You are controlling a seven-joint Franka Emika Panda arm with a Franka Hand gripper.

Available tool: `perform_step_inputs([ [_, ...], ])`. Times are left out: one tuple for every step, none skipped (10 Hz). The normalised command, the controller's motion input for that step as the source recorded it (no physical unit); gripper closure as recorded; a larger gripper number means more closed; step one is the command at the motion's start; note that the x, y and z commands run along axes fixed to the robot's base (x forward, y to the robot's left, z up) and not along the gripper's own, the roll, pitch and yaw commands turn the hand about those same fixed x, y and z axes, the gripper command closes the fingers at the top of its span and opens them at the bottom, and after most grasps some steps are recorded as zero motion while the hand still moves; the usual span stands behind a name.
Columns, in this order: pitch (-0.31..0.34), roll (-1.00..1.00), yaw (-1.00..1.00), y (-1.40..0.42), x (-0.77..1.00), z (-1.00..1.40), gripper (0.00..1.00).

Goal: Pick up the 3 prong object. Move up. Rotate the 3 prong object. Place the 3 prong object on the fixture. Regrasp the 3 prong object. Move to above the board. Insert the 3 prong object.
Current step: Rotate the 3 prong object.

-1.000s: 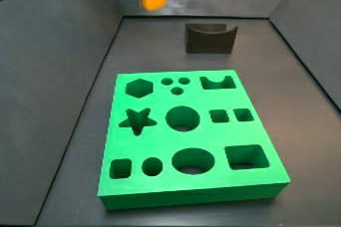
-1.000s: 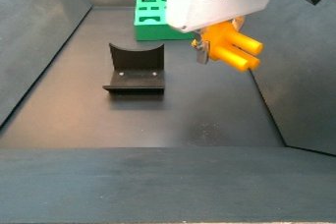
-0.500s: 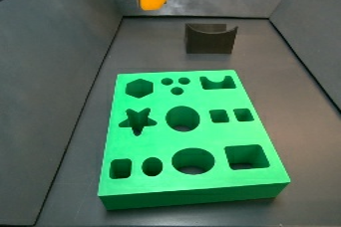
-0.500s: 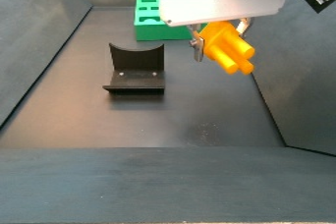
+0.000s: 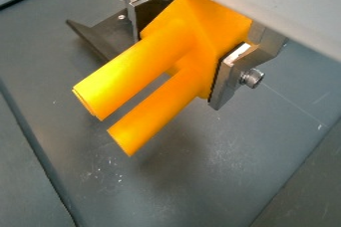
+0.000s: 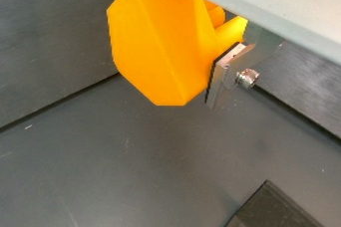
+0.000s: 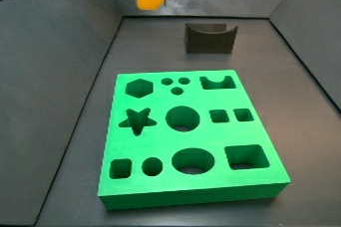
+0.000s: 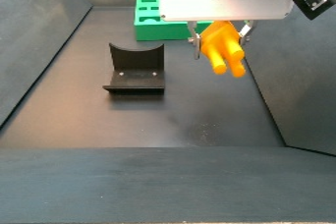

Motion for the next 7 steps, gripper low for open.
perform_step_inputs([
  [0.0, 0.0, 0.0, 0.0, 0.0, -1.0, 1.0],
  [-0.01, 0.0, 0.05, 0.0, 0.01, -1.0, 1.0],
  [-0.027, 0.03, 0.05, 0.01, 0.02, -1.0, 1.0],
  [-0.022, 0.06, 0.04, 0.01, 0.03, -1.0, 1.0],
  [-0.017, 0.09, 0.02, 0.02, 0.04, -1.0, 1.0],
  [-0.016, 0.11, 0.02, 0.02, 0.04, -1.0, 1.0],
  [-0.013, 0.14, 0.01, 0.02, 0.04, -0.89, 1.0],
])
